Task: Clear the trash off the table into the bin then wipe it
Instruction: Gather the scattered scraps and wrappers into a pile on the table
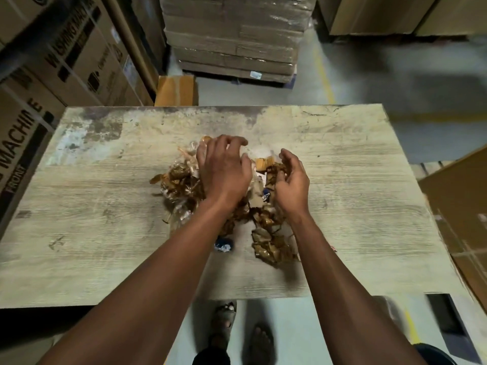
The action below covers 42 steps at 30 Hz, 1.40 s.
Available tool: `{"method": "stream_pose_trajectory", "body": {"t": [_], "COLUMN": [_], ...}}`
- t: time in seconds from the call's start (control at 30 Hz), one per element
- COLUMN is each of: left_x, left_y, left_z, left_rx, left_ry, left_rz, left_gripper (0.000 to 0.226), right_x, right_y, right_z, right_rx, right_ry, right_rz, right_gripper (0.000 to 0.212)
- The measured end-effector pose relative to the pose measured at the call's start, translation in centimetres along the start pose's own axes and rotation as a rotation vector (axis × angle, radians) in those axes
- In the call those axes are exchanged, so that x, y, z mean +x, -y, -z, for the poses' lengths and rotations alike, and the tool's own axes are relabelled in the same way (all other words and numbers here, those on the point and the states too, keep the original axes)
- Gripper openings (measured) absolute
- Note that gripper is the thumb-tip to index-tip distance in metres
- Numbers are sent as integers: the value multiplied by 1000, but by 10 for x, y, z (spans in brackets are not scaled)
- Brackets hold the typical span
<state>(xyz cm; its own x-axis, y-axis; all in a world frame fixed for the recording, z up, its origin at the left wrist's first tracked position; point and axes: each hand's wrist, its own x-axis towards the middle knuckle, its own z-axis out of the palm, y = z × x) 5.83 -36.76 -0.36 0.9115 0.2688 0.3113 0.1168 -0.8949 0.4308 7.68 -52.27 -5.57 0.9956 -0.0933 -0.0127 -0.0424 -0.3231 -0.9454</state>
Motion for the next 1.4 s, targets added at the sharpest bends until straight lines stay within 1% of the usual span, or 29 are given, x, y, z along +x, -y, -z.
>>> {"method": "stream_pose_trajectory", "body": {"t": [0.1, 0.17, 0.2, 0.27, 0.37, 0.43, 0.53, 0.63, 0.7, 0.77, 0.83, 0.97, 1.0, 1.1, 1.17, 1.23, 1.3, 1.33, 1.4], "left_x": [-2, -1, 0, 4, 12, 14, 11, -2, -13, -22, -30, -46, -51, -75, -97, -122, -143, -154, -174], "left_y": [-30, -48, -55, -65, -67, -66, -66, -71, -75, -80, -81, -78, -75, -65, -56, -44, -30, -22, -9], "left_z": [-8, -18, -24, -39, -63, -76, -91, -95, -92, -85, -77, -61, -58, -47, -42, -38, -34, -33, -33], "left_rx": [51, 137, 193, 308, 453, 508, 518, 470, 436, 384, 313, 113, 61, -72, -162, -147, -59, -19, 43], "left_ry": [73, 182, 258, 411, 581, 663, 717, 733, 754, 747, 732, 725, 700, 558, 422, 288, 196, 172, 183], "left_rz": [-164, -267, -294, -313, -317, -308, -309, -333, -342, -371, -385, -290, -258, -189, -159, -170, -130, -82, 30], "left_gripper": [33, 40, 45, 55, 65, 68, 67, 62, 60, 49, 43, 43, 43, 48, 47, 43, 43, 45, 51], "right_x": [-15, -30, -39, -57, -81, -94, -103, -98, -89, -76, -61, -36, -34, -34, -36, -35, -34, -34, -35], "right_y": [-19, -30, -34, -45, -68, -81, -90, -91, -91, -89, -85, -85, -86, -88, -89, -91, -89, -88, -87], "right_z": [23, 39, 47, 63, 80, 87, 87, 81, 75, 69, 65, 62, 62, 59, 59, 59, 58, 58, 59], "right_rx": [-52, -104, -146, -259, -529, -683, -774, -727, -676, -630, -597, -517, -512, -532, -576, -603, -609, -601, -578], "right_ry": [-46, -40, -18, 34, 161, 237, 286, 241, 200, 193, 228, 305, 305, 250, 242, 238, 223, 216, 203], "right_rz": [13, 22, 29, 59, 101, 128, 178, 182, 216, 244, 269, 295, 305, 365, 395, 412, 418, 416, 406], "right_gripper": [55, 50, 52, 68, 116, 136, 146, 141, 137, 137, 137, 127, 119, 80, 69, 68, 69, 70, 73]}}
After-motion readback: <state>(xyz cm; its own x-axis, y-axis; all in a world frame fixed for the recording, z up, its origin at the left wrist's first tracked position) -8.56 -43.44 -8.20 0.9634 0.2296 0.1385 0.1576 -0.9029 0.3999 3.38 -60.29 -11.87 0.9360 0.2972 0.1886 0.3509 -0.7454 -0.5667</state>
